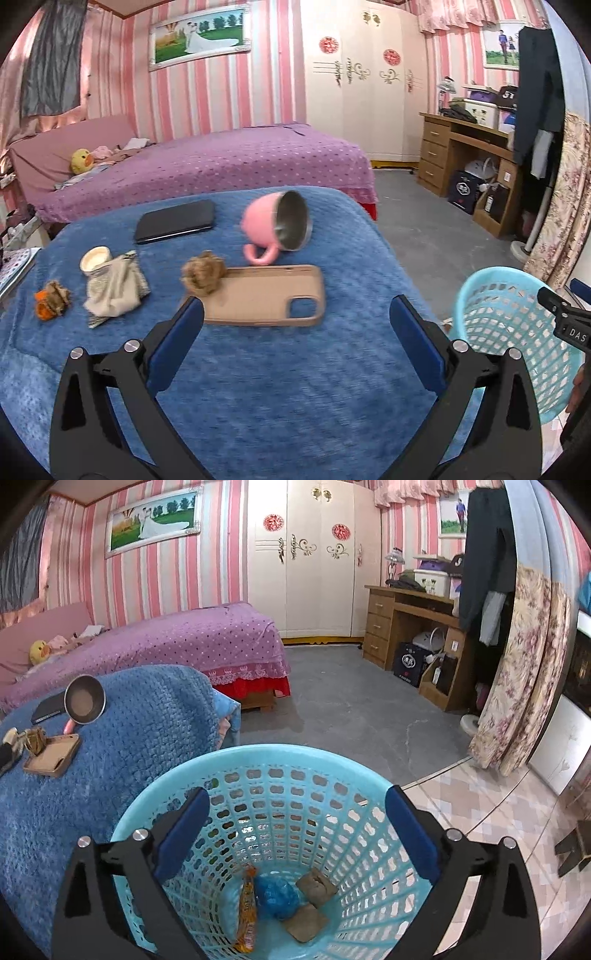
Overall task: Collect trash
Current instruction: 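Move the open left tool down toward the orange peel on the bed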
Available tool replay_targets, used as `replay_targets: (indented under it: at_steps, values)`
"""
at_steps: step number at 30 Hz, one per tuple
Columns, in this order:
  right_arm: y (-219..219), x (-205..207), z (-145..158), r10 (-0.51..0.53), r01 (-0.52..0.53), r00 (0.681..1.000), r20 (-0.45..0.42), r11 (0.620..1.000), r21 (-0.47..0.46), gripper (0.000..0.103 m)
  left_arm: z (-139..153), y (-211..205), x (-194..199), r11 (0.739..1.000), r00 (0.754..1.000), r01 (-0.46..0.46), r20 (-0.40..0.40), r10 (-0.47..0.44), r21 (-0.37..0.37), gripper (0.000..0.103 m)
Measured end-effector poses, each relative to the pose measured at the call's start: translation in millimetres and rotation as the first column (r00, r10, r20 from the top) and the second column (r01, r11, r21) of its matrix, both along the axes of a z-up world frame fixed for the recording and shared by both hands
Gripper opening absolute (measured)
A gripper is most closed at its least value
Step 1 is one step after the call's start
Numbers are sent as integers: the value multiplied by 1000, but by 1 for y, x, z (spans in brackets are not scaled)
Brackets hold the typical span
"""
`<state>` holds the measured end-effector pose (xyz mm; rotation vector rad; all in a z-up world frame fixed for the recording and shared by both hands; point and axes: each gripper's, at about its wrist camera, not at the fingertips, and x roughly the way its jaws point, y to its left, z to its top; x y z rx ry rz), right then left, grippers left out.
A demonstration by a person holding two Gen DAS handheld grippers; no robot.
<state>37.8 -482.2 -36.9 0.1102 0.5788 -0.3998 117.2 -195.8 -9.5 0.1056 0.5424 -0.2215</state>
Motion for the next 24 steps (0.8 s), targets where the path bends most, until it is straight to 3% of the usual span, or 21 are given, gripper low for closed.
replay_targets:
  at_steps: [14,24]
  values:
    - [55,16,19,33,-32,999,16,998,-48,95,-7,98,6,993,996,-90,19,89,73,97]
    - [109,30,23,124,-122,992,22,990,-77,95,-26,154,10,988,988,-150,-30,151,49,97]
